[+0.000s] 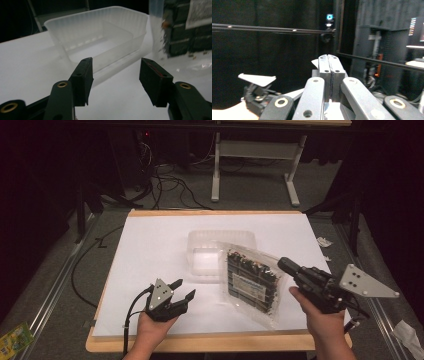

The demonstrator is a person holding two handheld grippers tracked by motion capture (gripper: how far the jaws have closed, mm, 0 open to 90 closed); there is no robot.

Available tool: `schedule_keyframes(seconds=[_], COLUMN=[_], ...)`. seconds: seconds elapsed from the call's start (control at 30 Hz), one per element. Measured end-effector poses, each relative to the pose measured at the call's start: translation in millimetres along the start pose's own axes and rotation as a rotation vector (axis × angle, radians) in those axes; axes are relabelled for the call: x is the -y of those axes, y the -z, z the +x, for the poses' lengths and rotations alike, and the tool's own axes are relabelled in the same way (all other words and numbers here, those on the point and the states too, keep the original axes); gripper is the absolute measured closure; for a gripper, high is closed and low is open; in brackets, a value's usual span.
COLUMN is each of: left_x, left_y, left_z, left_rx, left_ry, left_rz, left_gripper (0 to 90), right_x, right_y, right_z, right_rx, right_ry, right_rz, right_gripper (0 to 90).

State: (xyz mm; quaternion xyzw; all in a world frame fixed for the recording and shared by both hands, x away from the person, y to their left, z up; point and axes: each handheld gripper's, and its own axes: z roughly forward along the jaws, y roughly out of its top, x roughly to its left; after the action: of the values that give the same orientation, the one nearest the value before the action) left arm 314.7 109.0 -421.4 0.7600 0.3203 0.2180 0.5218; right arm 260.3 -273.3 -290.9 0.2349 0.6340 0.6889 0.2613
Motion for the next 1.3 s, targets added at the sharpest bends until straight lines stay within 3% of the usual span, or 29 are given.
schedule_keyframes(seconds=[0.07,0.13,0.23,0.3,0.33,0.37,0.4,0.5,0.63,0.87,1.07,1.13,1.3], left_x=[-5.8,-13.3,-18.5,-22.2,-22.9,-22.9,-22.2,-22.2,-24.2,-28.6,-28.6,-27.4,-25.1], left_y=[-3.6,-7.2,-8.7,-10.7,-13.3,-13.3,-17.6,-21.8,-26.9,-31.1,-32.1,-30.7,-28.4], left_z=[-3.0,-6.2,-6.4,-4.4,1.8,1.8,6.6,7.4,5.4,-0.7,-7.7,-10.6,-15.6], left_rx=[0.022,0.052,0.061,0.081,0.146,0.146,0.196,0.213,0.199,0.119,0.078,0.081,0.083], left_ry=[-0.010,-0.015,-0.019,-0.002,0.036,0.036,0.074,0.076,0.072,0.050,0.026,0.018,0.007], left_rz=[-0.017,-0.052,-0.072,-0.097,-0.130,-0.130,-0.155,-0.162,-0.162,-0.143,-0.138,-0.143,-0.144], left_gripper=[46.4,46.7,46.6,48.1,48.6,50.0,54.4,61.8,72.5,89.8,90.0,90.0,90.0], right_x=[2.2,3.6,4.5,5.9,6.6,6.6,9.1,14.3,16.3,18.5,23.2,25.2,30.2], right_y=[-13.3,-21.2,-27.5,-33.7,-34.8,-34.8,-36.8,-38.5,-36.4,-31.4,-24.3,-19.9,-10.8], right_z=[9.7,14.9,19.0,22.4,22.6,22.6,21.0,17.7,13.7,9.5,4.0,2.0,-3.5], right_rx=[-0.048,-0.072,-0.094,-0.114,-0.114,-0.114,-0.112,-0.107,-0.092,-0.073,-0.037,-0.009,0.021], right_ry=[0.003,0.000,-0.005,-0.010,-0.013,-0.013,-0.017,-0.025,-0.022,-0.025,-0.006,0.018,0.002], right_rz=[0.015,0.017,0.015,0.013,0.018,0.018,0.024,0.036,0.037,0.041,0.056,0.067,0.085], right_gripper=[90.0,90.0,90.0,90.0,90.0,90.0,90.0,90.0,90.0,90.0,90.0,90.0,89.6])
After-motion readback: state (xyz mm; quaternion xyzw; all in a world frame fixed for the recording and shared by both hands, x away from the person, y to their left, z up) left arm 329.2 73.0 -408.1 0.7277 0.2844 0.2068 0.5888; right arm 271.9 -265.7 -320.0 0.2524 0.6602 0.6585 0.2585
